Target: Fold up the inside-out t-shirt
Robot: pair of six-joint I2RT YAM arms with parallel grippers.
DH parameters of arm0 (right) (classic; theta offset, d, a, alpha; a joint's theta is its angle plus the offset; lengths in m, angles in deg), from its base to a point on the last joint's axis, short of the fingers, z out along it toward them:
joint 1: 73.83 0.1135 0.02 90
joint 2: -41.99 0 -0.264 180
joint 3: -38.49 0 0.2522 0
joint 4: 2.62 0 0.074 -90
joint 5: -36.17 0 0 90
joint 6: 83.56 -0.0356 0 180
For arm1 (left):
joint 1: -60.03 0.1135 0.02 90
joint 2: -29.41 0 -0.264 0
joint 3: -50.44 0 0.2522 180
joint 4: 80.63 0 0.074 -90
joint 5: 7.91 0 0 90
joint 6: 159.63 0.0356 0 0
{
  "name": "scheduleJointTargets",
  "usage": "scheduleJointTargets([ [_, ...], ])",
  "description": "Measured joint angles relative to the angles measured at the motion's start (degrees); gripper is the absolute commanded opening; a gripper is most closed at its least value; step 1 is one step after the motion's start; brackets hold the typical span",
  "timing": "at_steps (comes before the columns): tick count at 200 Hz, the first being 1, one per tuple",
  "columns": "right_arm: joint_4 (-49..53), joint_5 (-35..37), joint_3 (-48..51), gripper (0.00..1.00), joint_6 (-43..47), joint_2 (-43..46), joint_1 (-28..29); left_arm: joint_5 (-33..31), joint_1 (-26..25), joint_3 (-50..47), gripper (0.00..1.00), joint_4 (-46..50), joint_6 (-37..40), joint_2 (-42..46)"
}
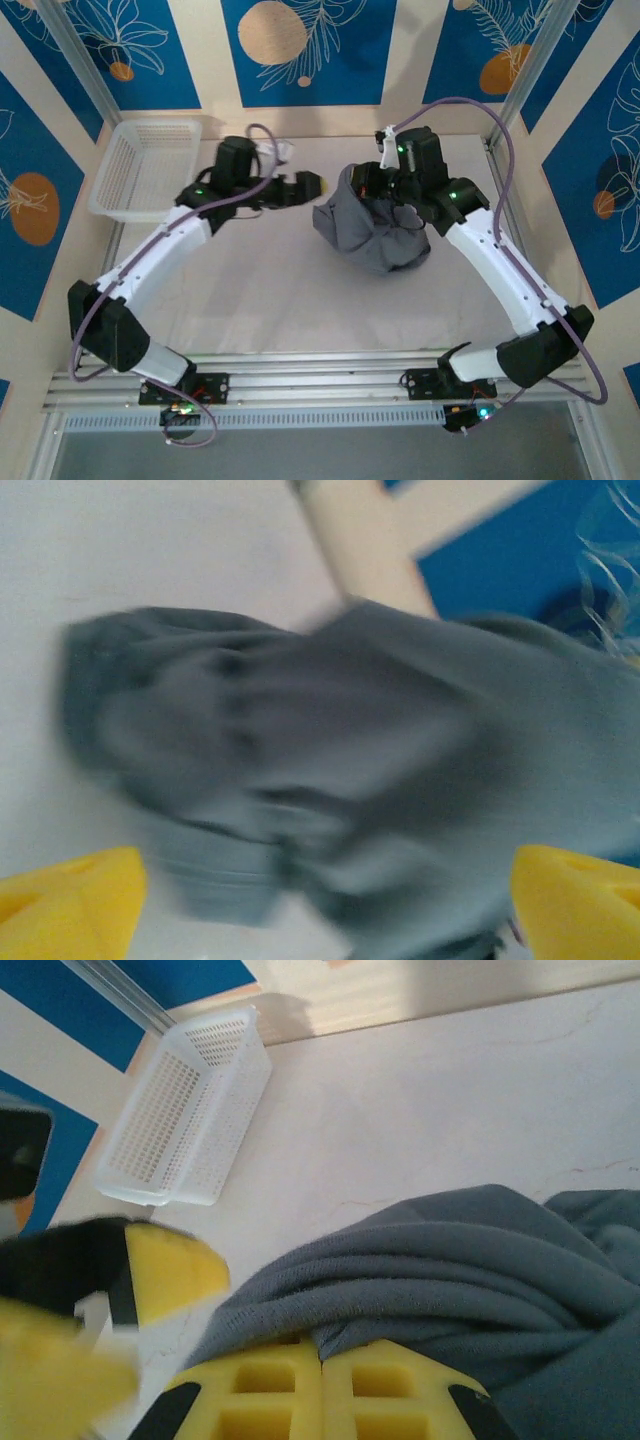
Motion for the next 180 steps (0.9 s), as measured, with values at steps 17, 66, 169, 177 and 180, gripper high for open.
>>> scheduleJointTargets([
  [17, 0.3, -0.7, -0.4, 0.0, -0.7, -1.1, 0.3, -0.1, -4.5, 0.3, 0.81, -0.2, -0.1, -3.5],
  [66, 3.0, -1.4, -3.3, 0.0, -3.0, -1.3, -1.9, -8.1, -0.9, -4.3, 0.0, 2.9, 0.4, -12.9],
  [169, -3.3, -16.3, 5.8, 0.0, -5.0, 5.2, -9.1, -6.1, 16.2, -18.7, 0.81, 4.7, 4.6, -2.7],
  [177, -4.2, -18.7, 6.7, 0.0, -4.6, 5.0, -9.0, -5.7, 14.2, -17.1, 0.86, 5.3, 5.6, -1.6],
  [180, -4.5, -19.6, 7.1, 0.0, -4.6, 4.8, -9.0, -5.7, 13.4, -16.2, 0.88, 5.7, 5.6, -1.3],
])
